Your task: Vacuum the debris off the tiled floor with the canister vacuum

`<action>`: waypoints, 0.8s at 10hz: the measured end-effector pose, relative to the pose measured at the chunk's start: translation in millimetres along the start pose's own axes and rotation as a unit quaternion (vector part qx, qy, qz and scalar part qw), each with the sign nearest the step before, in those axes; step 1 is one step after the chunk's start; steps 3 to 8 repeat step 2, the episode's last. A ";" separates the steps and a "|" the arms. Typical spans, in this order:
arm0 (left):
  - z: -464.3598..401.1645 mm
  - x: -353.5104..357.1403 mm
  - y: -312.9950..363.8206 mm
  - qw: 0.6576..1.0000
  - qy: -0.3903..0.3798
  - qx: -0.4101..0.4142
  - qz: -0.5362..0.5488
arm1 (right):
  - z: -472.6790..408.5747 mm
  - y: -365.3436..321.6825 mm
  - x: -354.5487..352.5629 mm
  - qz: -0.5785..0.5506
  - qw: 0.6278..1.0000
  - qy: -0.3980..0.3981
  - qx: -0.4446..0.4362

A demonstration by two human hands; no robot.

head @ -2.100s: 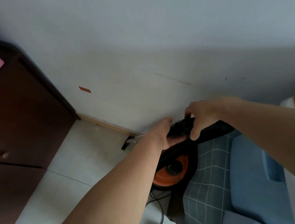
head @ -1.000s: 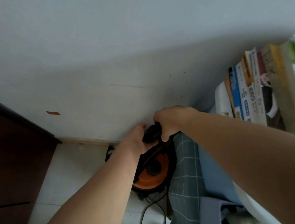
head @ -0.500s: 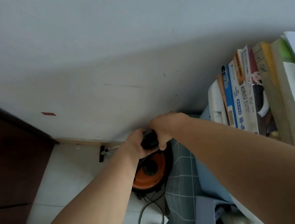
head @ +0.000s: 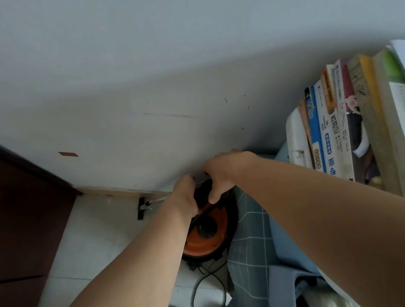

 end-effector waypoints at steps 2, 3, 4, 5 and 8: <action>19.2 -8.3 13.2 0.998 -0.001 0.068 -0.008 | 13.8 -8.8 -8.0 -0.056 0.996 0.066 0.008; 19.2 -8.3 13.2 0.998 -0.001 0.068 -0.008 | 13.8 -8.8 -8.0 -0.056 0.996 0.066 0.008; 19.2 -8.3 13.2 0.998 -0.001 0.068 -0.008 | 13.8 -8.8 -8.0 -0.056 0.996 0.066 0.008; 19.2 -8.3 13.2 0.998 -0.001 0.068 -0.008 | 13.8 -8.8 -8.0 -0.056 0.996 0.066 0.008; 19.2 -8.3 13.2 0.998 -0.001 0.068 -0.008 | 13.8 -8.8 -8.0 -0.056 0.996 0.066 0.008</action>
Point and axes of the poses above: each hand's wrist, its own z-axis away from the middle knuckle, its own x-axis out of the palm, y = z × x, the point moved 2 cm from there along -z, towards the middle knuckle, and after that the axes turned 8 degrees about -y, right-handed, at the moved point
